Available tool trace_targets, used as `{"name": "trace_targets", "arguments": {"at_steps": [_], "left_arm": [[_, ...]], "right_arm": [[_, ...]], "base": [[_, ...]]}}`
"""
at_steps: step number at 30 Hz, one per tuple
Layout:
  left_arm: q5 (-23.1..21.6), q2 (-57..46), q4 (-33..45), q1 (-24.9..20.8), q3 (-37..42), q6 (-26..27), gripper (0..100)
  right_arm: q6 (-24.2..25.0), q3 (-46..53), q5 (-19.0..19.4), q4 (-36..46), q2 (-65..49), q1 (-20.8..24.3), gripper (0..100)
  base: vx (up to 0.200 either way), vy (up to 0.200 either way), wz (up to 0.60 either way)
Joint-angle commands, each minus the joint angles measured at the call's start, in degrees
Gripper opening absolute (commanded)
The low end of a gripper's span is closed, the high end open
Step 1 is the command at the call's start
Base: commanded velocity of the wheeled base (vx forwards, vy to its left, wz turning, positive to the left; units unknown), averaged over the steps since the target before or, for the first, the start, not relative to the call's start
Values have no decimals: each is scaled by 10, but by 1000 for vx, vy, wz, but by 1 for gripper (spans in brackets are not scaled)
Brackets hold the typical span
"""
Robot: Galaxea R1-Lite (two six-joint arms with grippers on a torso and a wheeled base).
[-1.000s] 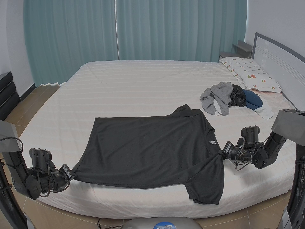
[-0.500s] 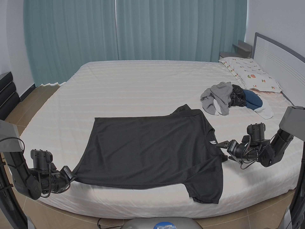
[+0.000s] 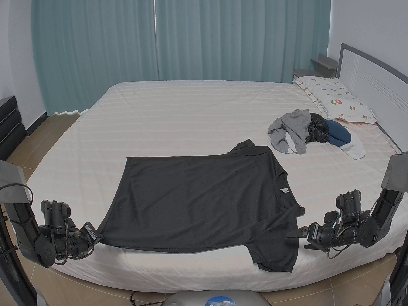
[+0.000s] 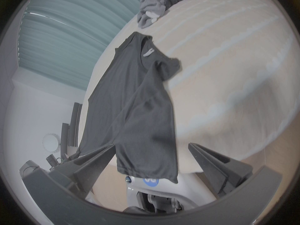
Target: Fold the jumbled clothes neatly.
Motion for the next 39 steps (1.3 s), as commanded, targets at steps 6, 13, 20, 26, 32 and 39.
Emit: {"name": "trace_targets", "arguments": {"at_steps": [6,13,20,26,32,39], "left_arm": [[0,0,0,0,0,0,0],[0,0,0,1,0,0,0],[0,0,0,1,0,0,0],[0,0,0,1,0,0,0],[1,0,0,2,1,0,0],[3,-6,-3,4,10,8,0]], "right_arm": [[0,-2,-5,-54,47,16,100],[0,-4,-16,-101,83,17,100],[10,-11,-16,-106,86,19,0],[20,-7,-22,-107,83,15,0],[17,26,-34,-106,51,-5,0],[14,70,-29,-106,9,-9,0]], "base": [[0,0,0],[0,0,0],[0,0,0],[0,0,0],[0,0,0],[0,0,0]]}}
